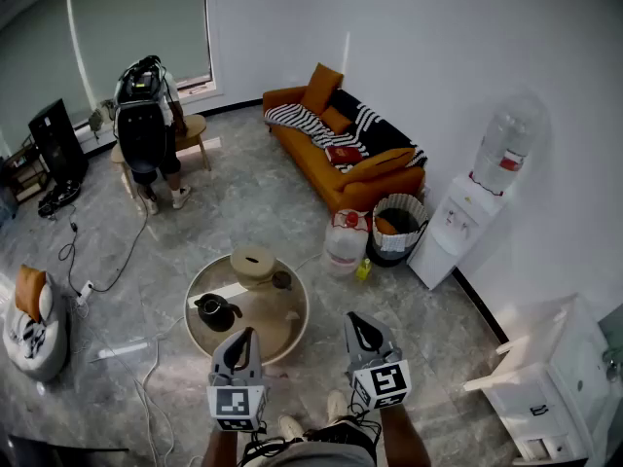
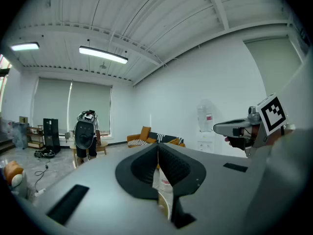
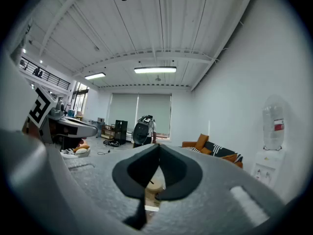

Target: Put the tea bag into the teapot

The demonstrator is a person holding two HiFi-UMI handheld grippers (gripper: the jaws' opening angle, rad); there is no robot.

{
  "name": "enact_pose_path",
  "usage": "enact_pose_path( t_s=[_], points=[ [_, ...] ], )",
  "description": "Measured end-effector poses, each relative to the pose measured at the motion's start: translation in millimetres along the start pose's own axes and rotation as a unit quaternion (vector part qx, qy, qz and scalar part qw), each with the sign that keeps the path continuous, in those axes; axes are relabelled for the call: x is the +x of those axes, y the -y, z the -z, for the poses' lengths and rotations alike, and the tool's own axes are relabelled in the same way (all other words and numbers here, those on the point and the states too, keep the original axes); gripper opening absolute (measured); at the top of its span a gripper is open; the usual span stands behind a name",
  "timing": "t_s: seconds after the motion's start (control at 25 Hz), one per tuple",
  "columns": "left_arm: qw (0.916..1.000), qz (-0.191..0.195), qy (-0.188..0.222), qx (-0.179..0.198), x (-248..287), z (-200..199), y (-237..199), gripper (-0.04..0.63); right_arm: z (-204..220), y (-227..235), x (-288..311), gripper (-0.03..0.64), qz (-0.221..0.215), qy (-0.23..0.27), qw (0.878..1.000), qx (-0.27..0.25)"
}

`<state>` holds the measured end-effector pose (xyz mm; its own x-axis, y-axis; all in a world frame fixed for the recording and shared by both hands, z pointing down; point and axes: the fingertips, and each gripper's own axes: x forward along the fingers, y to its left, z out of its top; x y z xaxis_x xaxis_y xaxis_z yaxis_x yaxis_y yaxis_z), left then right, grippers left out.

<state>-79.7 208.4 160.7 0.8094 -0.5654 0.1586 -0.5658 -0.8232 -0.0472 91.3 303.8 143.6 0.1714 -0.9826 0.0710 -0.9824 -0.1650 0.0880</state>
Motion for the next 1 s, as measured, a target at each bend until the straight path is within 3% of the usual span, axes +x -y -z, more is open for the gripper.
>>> enact_pose_path(
  t_s=[0.56, 1.0],
  points=[
    [0.9999, -0.014, -0.005, -0.003, 48.1, 6.6, -3.8, 0.02, 15.8, 14.8, 43.7, 0.0, -0.03, -0.007, 1.0, -0.003],
    [0.9944, -0.09, -0.035, -0.043, 151.7, 27.3, -33.1, 0.02, 47.0, 53.0, 169.7, 0.0, -0.133, -0.031, 0.991, -0.002]
  ],
)
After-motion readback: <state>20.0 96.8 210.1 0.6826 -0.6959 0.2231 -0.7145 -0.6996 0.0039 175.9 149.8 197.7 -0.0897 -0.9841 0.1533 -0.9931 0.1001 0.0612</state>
